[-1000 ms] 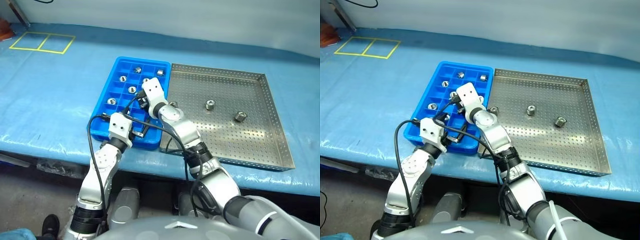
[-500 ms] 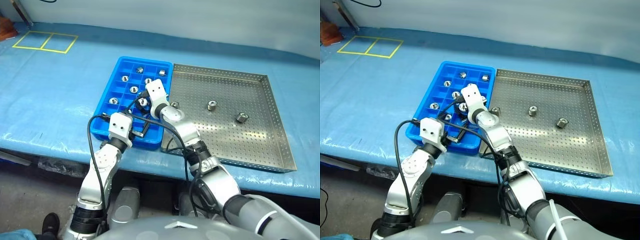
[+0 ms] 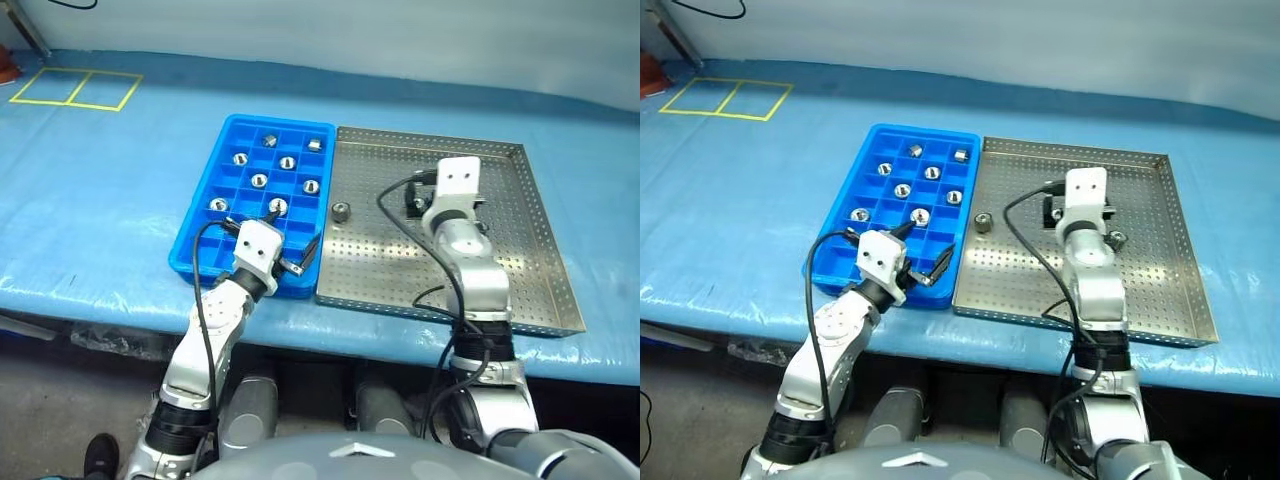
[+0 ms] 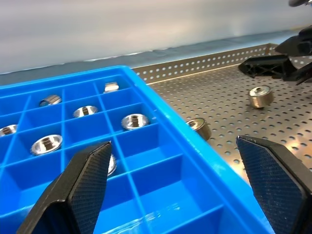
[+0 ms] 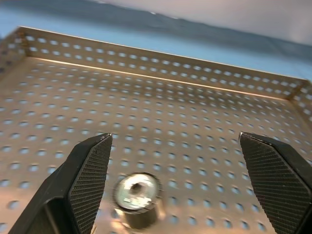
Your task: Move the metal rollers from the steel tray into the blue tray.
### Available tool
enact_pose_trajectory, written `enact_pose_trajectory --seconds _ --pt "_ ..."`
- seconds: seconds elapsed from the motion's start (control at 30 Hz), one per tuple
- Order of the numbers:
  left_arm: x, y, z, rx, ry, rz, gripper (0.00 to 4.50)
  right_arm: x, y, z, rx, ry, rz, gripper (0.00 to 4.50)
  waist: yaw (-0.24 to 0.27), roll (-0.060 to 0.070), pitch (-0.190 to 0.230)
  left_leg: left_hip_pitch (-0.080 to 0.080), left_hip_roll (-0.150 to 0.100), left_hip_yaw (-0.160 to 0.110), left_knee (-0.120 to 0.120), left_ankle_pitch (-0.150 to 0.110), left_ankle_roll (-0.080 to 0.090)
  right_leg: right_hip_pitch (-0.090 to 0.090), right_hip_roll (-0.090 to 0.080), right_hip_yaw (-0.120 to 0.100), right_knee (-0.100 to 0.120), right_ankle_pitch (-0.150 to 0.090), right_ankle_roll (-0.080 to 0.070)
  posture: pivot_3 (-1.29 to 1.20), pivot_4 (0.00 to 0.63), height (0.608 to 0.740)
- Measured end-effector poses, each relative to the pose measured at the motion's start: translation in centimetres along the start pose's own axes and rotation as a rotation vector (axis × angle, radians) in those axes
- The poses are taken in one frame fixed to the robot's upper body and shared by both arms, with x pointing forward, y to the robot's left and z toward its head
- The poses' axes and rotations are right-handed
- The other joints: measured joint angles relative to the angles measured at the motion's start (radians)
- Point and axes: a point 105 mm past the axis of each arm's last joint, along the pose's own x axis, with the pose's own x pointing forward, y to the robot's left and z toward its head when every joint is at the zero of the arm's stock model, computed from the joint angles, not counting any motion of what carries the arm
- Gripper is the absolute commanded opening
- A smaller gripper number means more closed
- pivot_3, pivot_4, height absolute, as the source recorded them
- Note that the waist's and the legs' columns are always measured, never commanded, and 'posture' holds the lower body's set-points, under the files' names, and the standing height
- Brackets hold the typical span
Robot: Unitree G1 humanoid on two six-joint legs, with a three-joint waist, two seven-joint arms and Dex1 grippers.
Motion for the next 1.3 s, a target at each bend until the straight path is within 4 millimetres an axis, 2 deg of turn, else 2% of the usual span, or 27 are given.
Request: enact_pose_trajectory --seconds 0.1,0.27,0.67,0.77,1.0,1.17,1.3 --pt "0.5 -0.6 0.0 0.001 0.002 -0.036 4.50 -0.3 -2.7 -0.8 0.030 0.028 -0.095 4.41 -0.008 0.000 0.000 0.000 0.000 0.000 0.001 0.000 0.000 0.000 0.000 0.000 0.000 0.000 0.000 0.03 0.150 0.740" --pt "0.9 -0.9 -0.1 0.004 0.004 -0.067 4.50 -0.7 -4.2 -2.6 0.073 0.087 -0.149 4.41 -0.028 0.000 0.000 0.000 0.000 0.000 0.001 0.000 0.000 0.001 0.000 0.001 0.000 0.000 0.000 0.03 0.150 0.740" --pt "0.8 -0.8 -0.2 0.009 0.010 -0.069 4.50 -0.3 -3.7 -7.1 0.187 0.216 -0.141 4.41 -0.032 0.000 0.000 0.001 0.000 0.000 0.001 0.000 0.000 0.002 0.000 0.001 0.000 0.000 0.001 0.06 0.150 0.740" --pt "0.8 -0.8 -0.2 0.010 0.011 -0.067 4.50 0.1 -3.9 -7.2 0.199 0.210 -0.146 3.90 -0.032 0.000 0.000 0.001 0.000 0.000 0.001 0.000 0.000 0.002 0.000 0.001 0.000 0.001 0.001 0.07 0.150 0.740" --pt "0.6 -0.6 -0.4 0.003 0.017 -0.046 4.50 0.2 -3.8 -7.2 0.222 0.200 -0.137 1.70 -0.026 0.001 0.000 0.001 0.000 0.000 0.001 0.000 0.000 0.002 0.000 0.001 0.000 0.001 0.001 0.09 0.150 0.740" --pt "0.3 0.4 -0.5 -0.010 0.013 0.019 4.50 0.2 -2.8 -6.4 0.194 0.177 -0.097 1.70 -0.025 0.001 0.000 0.001 0.000 0.000 0.001 0.000 0.000 0.001 0.000 0.001 0.000 0.001 0.001 0.11 0.150 0.740" --pt "-0.2 1.3 -0.7 -0.022 0.013 0.078 4.50 -0.1 -0.8 -3.7 0.142 0.094 -0.003 1.70 -0.024 0.001 0.000 0.001 0.000 0.000 0.001 0.000 0.000 0.001 0.000 0.001 0.000 0.000 0.001 0.14 0.150 0.740"
